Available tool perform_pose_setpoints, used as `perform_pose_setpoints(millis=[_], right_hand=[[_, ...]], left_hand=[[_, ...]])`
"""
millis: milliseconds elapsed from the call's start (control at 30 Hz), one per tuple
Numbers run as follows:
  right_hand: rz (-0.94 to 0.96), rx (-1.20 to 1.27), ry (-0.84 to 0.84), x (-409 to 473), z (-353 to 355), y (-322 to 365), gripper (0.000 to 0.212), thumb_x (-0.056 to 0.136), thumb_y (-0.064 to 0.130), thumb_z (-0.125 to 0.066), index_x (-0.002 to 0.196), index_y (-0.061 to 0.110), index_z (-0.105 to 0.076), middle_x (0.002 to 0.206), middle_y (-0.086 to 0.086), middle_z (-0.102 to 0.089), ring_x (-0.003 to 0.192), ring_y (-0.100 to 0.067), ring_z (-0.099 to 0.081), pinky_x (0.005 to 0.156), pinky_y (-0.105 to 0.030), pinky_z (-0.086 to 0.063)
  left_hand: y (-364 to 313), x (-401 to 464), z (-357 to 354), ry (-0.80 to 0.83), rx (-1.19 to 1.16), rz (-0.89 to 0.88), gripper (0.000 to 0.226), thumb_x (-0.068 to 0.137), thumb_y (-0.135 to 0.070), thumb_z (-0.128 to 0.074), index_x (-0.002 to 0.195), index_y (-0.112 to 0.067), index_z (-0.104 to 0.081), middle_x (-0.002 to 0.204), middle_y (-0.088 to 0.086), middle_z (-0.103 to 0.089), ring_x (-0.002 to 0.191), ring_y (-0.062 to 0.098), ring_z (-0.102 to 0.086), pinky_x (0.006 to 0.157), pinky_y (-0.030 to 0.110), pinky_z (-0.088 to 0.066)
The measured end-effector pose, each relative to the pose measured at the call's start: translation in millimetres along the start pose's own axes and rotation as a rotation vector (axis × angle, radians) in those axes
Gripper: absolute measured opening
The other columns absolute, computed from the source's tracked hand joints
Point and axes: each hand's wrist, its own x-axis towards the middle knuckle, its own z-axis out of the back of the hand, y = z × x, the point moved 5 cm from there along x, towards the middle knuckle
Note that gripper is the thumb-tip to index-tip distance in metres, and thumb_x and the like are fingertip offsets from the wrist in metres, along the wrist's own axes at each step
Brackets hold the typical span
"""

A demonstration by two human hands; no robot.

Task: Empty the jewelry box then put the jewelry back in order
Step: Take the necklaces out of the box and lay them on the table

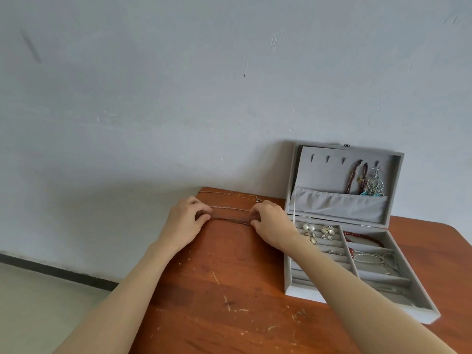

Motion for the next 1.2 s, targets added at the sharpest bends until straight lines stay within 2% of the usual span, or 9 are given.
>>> perform_pose_setpoints(millis=[167,267,333,467,800,900,1000,1100,1200], right_hand=[[0.092,-0.126,-0.004,-23,-3,9,0.032,0.095,0.018,-0.043,0.124,0.007,-0.052,0.133,-0.007,-0.047,0.119,-0.026,-0.048,0.099,-0.037,-0.041],[0.139,-0.302,0.087,-40,-18,13,0.045,0.098,0.027,-0.035,0.137,0.004,-0.034,0.147,-0.011,-0.032,0.136,-0.027,-0.031,0.115,-0.035,-0.018],[0.119,-0.403,0.168,-47,-27,13,0.057,0.1,0.036,-0.027,0.145,0.003,-0.017,0.155,-0.013,-0.015,0.144,-0.025,-0.014,0.118,-0.038,-0.005],[0.084,-0.44,0.243,-42,-28,9,0.061,0.1,0.041,-0.016,0.147,0.003,-0.01,0.157,-0.012,-0.007,0.145,-0.022,-0.005,0.119,-0.037,-0.002],[0.118,-0.441,0.259,-30,-21,2,0.06,0.099,0.043,-0.012,0.147,0.006,-0.009,0.157,-0.009,-0.006,0.145,-0.02,0.001,0.117,-0.039,0.007],[0.186,-0.303,0.208,-42,-9,6,0.058,0.1,0.042,-0.02,0.147,0.009,-0.013,0.157,-0.007,-0.01,0.145,-0.019,-0.006,0.117,-0.037,0.001],[0.228,-0.035,0.16,-64,13,4,0.055,0.098,0.039,-0.035,0.146,0.015,-0.023,0.155,-0.001,-0.019,0.142,-0.016,-0.018,0.115,-0.029,-0.014],[0.252,0.042,0.019,-85,50,-11,0.043,0.097,0.031,-0.042,0.138,0.017,-0.041,0.145,0.001,-0.04,0.129,-0.015,-0.041,0.107,-0.025,-0.03],[0.217,-0.026,-0.122,-97,88,-40,0.035,0.097,0.024,-0.044,0.129,0.014,-0.051,0.131,-0.002,-0.055,0.12,-0.019,-0.049,0.101,-0.029,-0.037]], left_hand=[[-17,-15,-5,0.028,0.047,-0.104,0.03,0.094,-0.018,-0.05,0.122,-0.017,-0.06,0.128,-0.001,-0.054,0.12,0.018,-0.046,0.103,0.03,-0.032],[-24,-27,-27,0.258,0.16,-0.139,0.045,0.099,-0.033,-0.034,0.142,-0.02,-0.033,0.153,-0.005,-0.024,0.142,0.013,-0.016,0.115,0.032,-0.01],[-20,-32,-38,0.41,0.273,-0.115,0.053,0.099,-0.042,-0.021,0.147,-0.022,-0.012,0.156,-0.009,-0.002,0.143,0.009,0.004,0.116,0.034,0.003],[-17,-28,-41,0.501,0.33,-0.091,0.055,0.098,-0.047,-0.011,0.147,-0.025,0.0,0.155,-0.012,0.011,0.142,0.008,0.013,0.116,0.033,0.008],[-20,-22,-37,0.507,0.36,-0.104,0.056,0.097,-0.05,-0.009,0.147,-0.028,0.001,0.155,-0.013,0.01,0.141,0.006,0.013,0.116,0.034,0.01],[-32,-25,-25,0.419,0.34,-0.112,0.059,0.095,-0.052,-0.014,0.147,-0.029,-0.001,0.155,-0.014,0.009,0.141,0.004,0.013,0.116,0.035,0.011],[-59,-26,-11,0.261,0.227,-0.195,0.056,0.097,-0.047,-0.023,0.148,-0.026,-0.01,0.155,-0.012,0.001,0.138,-0.003,0.01,0.114,0.026,0.007],[-99,-28,-4,0.162,0.131,-0.304,0.051,0.097,-0.038,-0.035,0.145,-0.025,-0.024,0.154,-0.011,-0.015,0.14,-0.001,-0.004,0.11,0.018,-0.004],[-145,-23,-1,0.037,0.034,-0.379,0.04,0.096,-0.025,-0.043,0.136,-0.021,-0.044,0.143,-0.007,-0.041,0.131,0.008,-0.037,0.104,0.018,-0.026]])
